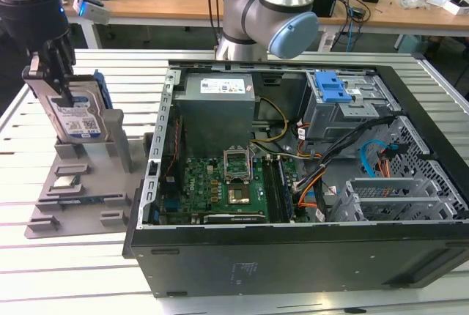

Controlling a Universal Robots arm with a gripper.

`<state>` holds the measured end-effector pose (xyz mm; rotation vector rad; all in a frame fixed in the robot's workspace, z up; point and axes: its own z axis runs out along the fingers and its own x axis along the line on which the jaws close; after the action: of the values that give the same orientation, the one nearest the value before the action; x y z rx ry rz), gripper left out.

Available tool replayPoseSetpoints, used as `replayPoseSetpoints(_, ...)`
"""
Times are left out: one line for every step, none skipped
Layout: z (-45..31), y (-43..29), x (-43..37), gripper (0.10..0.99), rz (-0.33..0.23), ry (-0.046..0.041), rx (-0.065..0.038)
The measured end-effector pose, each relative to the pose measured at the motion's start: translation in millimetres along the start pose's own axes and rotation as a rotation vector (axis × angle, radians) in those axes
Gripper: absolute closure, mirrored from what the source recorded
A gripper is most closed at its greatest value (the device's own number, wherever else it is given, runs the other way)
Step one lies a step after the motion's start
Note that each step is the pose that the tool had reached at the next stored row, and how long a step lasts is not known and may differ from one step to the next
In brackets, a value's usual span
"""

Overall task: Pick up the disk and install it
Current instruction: 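Pick up the disk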

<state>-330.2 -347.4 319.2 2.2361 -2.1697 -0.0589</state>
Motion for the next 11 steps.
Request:
replayPoseSetpoints(-2.1, 0.0, -0.1, 0.725, 0.0, 0.0, 0.0)
replayPoseSetpoints(-3.6, 0.0, -0.2, 0.725, 0.0, -0.0001, 0.0)
replayPoseSetpoints(-5.1, 0.0, -0.3, 0.725, 0.0, 0.0, 0.0)
replayPoseSetpoints(-6.7, 0.0, -0.4, 0.725, 0.0, 0.0, 0.0)
replayPoseSetpoints(-8.3, 0.0, -0.5, 0.725, 0.0, 0.0, 0.0)
replayPoseSetpoints(-10.2, 0.0, -0.6, 0.725, 0.0, 0.0, 0.0)
replayPoseSetpoints(-11.8, 0.0, -0.7, 0.725, 0.0, -0.0001, 0.0)
replayPoseSetpoints(-13.2, 0.0, -0.8, 0.725, 0.0, 0.0, 0.0)
replayPoseSetpoints(-14.5, 0.0, -0.9, 0.725, 0.0, 0.0, 0.0)
replayPoseSetpoints(-16.6, 0.0, -1.1, 0.725, 0.0, 0.0, 0.0)
replayPoseSetpoints(-18.6, -0.1, -1.2, 0.725, 0.0, 0.0, 0.0)
